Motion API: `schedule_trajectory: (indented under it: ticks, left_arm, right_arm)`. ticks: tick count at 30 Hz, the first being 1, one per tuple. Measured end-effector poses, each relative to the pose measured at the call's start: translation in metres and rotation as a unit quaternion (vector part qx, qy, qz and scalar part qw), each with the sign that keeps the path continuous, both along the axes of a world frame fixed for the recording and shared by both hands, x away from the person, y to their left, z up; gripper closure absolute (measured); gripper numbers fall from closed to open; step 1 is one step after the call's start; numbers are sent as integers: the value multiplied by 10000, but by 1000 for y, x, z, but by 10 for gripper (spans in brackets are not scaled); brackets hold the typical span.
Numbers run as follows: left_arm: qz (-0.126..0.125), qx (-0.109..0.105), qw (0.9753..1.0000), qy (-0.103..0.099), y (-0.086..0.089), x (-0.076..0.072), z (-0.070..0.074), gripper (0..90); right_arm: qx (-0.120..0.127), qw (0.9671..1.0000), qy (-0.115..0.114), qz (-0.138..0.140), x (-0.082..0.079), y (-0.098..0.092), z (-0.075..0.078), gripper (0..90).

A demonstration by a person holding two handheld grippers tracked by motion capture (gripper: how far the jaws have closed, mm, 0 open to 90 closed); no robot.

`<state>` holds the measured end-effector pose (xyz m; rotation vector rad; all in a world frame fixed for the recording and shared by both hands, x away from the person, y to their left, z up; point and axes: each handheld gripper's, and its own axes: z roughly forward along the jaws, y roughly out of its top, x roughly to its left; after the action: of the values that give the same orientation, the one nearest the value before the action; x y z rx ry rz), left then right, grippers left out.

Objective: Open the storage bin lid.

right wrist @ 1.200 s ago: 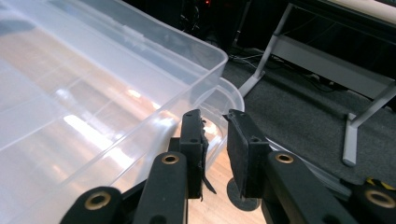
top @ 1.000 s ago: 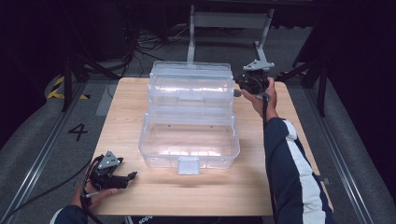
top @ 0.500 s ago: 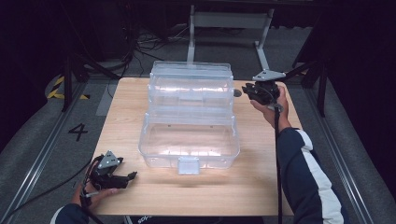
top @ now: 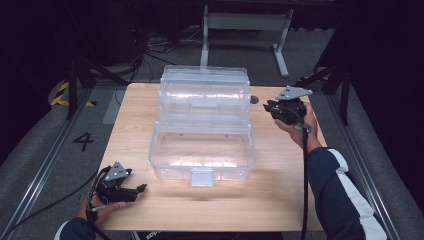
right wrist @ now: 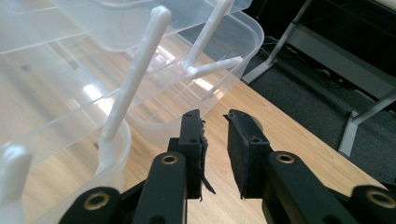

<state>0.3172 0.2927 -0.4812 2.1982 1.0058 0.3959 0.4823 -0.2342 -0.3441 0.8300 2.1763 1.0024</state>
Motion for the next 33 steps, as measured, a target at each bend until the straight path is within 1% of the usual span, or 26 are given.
schedule_trajectory:
  ticks: [2,3,4,9,10,12,14,17,20,21,25,30,32,33]
  left_arm:
    - [3,19,10000,-9,0,0,0,198]
    - [1,15,10000,-3,0,0,0,198]
    - [5,20,10000,-7,0,0,0,198]
    - [6,20,10000,-10,0,0,0,198]
    - [3,13,10000,-4,0,0,0,198]
    - [7,14,10000,-5,0,0,0,198]
    - [12,13,10000,-7,0,0,0,198]
    - [11,12,10000,-8,0,0,0,197]
    - [12,12,10000,-8,0,0,0,198]
    - [12,14,10000,-6,0,0,0,198]
    - [13,9,10000,-14,0,0,0,198]
    - [13,9,10000,-15,0,0,0,198]
    - [13,9,10000,-14,0,0,0,198]
    - [14,9,10000,-15,0,0,0,198]
  right_arm:
    - [-20,10000,-15,32,-4,-2,0,759]
    - [-3,10000,28,39,-6,-3,0,757]
    - [-14,10000,-1,56,-8,-4,0,757]
    - [-103,9999,1,134,-19,-8,-3,755]
    - [-107,9998,31,152,-21,-8,-3,753]
    - [-97,9998,20,180,-25,-10,-4,753]
    - [-157,9996,24,219,-30,-12,-6,751]
    - [-163,9995,38,281,-36,-15,-8,748]
    - [-203,9994,28,286,-39,-18,-10,747]
    - [-235,9993,59,295,-44,-21,-13,746]
    - [-187,9993,79,308,-50,-27,-17,745]
    - [-236,9993,79,287,-57,-33,-24,739]
    - [-214,9993,86,292,-60,-36,-26,739]
    - [-158,9994,96,308,-63,-39,-28,732]
